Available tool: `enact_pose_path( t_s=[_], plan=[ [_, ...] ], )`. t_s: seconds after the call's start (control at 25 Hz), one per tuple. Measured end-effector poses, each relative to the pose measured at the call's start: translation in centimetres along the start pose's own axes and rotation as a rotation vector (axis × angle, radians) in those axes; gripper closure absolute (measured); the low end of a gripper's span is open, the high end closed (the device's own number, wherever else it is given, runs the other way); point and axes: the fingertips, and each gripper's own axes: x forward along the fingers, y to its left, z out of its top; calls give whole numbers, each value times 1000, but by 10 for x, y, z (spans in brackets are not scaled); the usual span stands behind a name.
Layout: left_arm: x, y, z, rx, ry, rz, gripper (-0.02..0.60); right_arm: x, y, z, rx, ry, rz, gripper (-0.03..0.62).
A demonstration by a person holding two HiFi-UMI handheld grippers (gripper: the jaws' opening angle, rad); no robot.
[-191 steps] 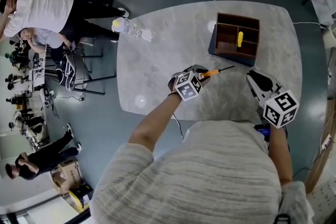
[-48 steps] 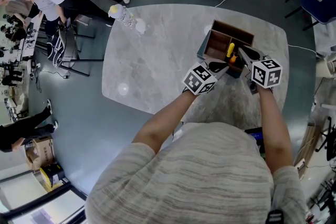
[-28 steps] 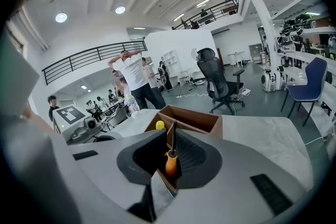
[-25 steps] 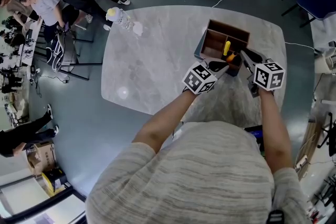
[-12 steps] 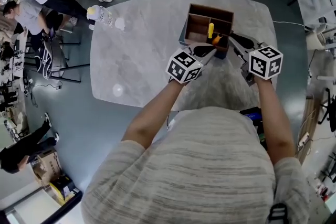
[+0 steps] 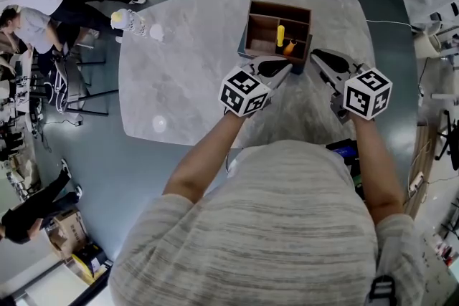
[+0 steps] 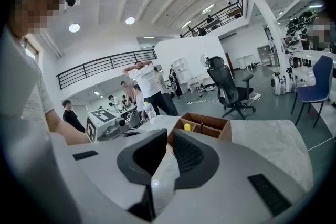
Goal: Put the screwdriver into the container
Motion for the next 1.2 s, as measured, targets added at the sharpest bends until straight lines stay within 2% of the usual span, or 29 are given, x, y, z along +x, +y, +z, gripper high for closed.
enact_pose_path(
  t_s=[0.56, 0.76, 1.2],
  plan=[
    [-18, -29, 18, -33, -80, -27, 558, -29, 25, -24, 27, -12, 2, 580],
    [-22, -30, 14, -65, -91, -20, 558, -28, 33, -31, -12, 44, -2, 583],
    [-27, -29, 14, -72, -98, -9, 558, -27, 37, -33, -12, 61, 6, 583]
  ],
)
